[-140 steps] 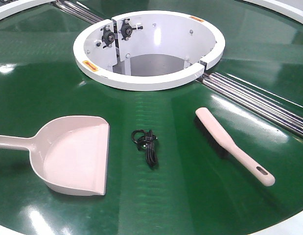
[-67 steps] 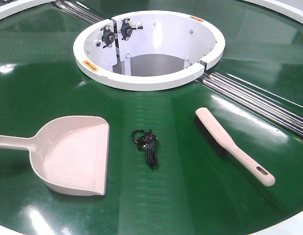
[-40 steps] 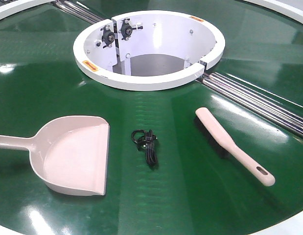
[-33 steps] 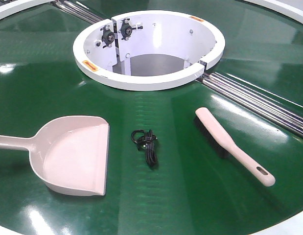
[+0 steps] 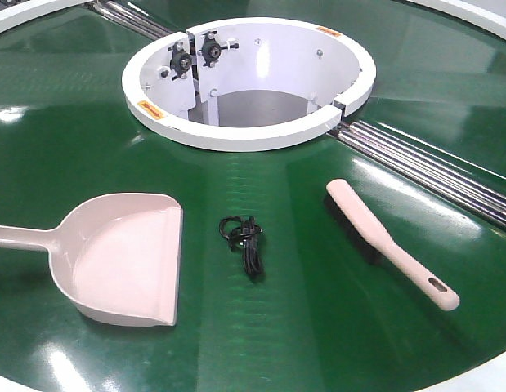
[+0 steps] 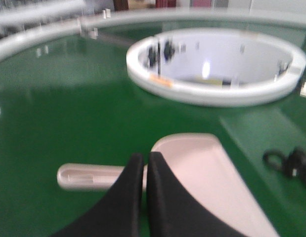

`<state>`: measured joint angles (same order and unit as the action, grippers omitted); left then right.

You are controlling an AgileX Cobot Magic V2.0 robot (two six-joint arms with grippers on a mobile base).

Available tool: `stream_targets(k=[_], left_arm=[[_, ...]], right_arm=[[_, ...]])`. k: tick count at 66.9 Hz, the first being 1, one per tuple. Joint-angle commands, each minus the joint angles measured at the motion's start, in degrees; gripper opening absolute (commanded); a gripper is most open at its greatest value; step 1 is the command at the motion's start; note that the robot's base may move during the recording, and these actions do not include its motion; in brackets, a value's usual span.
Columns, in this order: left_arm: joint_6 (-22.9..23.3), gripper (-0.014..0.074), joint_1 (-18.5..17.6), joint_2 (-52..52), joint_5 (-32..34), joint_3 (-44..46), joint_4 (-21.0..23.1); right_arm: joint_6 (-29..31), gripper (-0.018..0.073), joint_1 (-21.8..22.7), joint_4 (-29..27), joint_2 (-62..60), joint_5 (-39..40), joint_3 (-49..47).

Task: Clean and inspect green conveyor with broom and dustpan

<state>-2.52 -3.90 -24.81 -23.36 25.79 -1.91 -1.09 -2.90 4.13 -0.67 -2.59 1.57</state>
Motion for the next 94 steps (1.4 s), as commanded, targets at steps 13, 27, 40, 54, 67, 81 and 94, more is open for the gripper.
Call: stream_targets(k=[13, 27, 40, 54, 67, 81, 94], left_arm=[[0.94, -0.0004, 0.18, -7.88, 0.04, 2.01, 0.22], [0.94, 0.0004, 0.18, -8.13, 0.3, 2.01, 0.22], [0.7, 0.0051, 0.18, -8.13, -0.15, 2.01, -1.15], [0.78, 0.0264, 0.18, -8.13, -2.93, 2.94, -5.9], [0.78, 0.0504, 0.18, -8.2, -2.0, 3.34, -5.79], [1.67, 0.0559, 0.18, -8.2, -0.84, 3.34, -2.63], [-9.96, 0.0541, 0.18, -13.79, -10.88, 10.39, -2.76]], right_arm=[[0.28, -0.0008, -0.04, 0.23, -0.6, 4.0, 0.23], [0.28, -0.0008, -0.04, 0.23, -0.6, 4.0, 0.23], [0.28, -0.0008, -0.04, 0.23, -0.6, 4.0, 0.23], [0.28, -0.0008, -0.04, 0.23, -0.6, 4.0, 0.23], [0.28, -0.0008, -0.04, 0.23, -0.6, 4.0, 0.23], [0.28, -0.0008, -0.04, 0.23, -0.6, 4.0, 0.23], [0.28, -0.0008, -0.04, 0.23, -0.6, 4.0, 0.23]])
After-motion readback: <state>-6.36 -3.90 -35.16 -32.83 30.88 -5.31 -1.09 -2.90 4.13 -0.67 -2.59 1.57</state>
